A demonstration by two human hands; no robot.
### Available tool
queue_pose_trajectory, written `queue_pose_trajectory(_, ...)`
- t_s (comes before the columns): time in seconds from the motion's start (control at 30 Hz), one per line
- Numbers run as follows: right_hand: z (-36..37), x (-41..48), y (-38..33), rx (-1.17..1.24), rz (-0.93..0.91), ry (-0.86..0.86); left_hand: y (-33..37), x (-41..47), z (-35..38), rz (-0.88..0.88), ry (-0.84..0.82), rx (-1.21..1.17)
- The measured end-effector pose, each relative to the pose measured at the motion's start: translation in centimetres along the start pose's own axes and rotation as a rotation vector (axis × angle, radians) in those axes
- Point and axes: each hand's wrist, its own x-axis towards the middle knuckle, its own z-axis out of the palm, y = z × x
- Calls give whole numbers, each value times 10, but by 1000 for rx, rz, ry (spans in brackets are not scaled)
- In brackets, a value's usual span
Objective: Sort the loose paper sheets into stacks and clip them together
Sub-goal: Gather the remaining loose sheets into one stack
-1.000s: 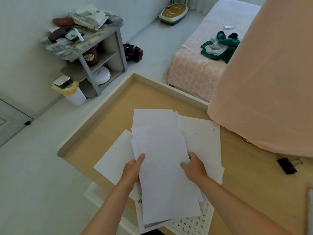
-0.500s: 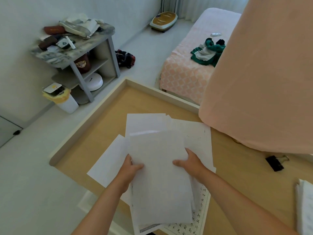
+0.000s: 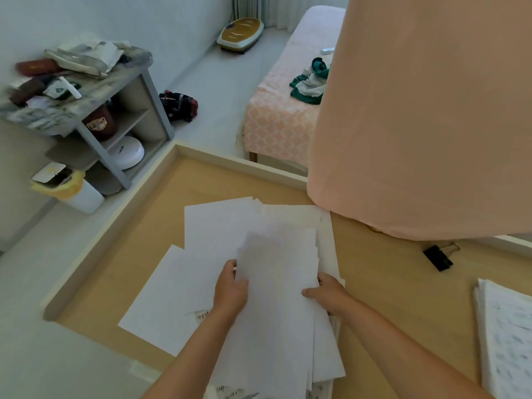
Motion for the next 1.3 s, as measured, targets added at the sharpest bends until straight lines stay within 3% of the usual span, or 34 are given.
queue_pose_trajectory(0.1, -5, 0, -1, 38, -47, 73, 9, -2, 9, 25, -9, -93)
queue_pose_trajectory(0.2, -13, 4, -2, -63, -132, 329, 11, 7, 21, 178, -184, 377)
queue_pose_trajectory(0.27, -21, 7, -5, -129, -108, 497, 12, 16, 30, 228, -132, 710)
queue_pose_trajectory(0.47, -32, 20, -26, 154, 38, 381, 2, 25, 42, 208, -184, 837)
queue_pose_trajectory(0.57, -31, 26, -28, 103, 95, 321, 2, 21, 40, 315, -212, 747)
queue_pose_trajectory(0.67, -34, 22, -21, -87, 57, 350, 0, 26, 18, 357, -77, 621)
queue_pose_trajectory(0.77, -41, 21, -7, -133, 34, 360, -18, 39, -17, 132, 190, 805)
queue_pose_trajectory(0.83, -42, 22, 0, -123, 11, 356, -29, 41, -34, -74, 274, 760)
queue_pose_trajectory(0.93, -38, 13, -1, -165, -65, 449, -34, 34, -42, -96, 265, 699)
queue_pose_trajectory(1.07, -29, 6, -5, -390, -300, 628, -30, 31, -45, -102, 272, 558)
queue_pose_trajectory(1.3, -24, -20, -40, -340, -498, 635, -24, 32, -65, -118, 244, 250)
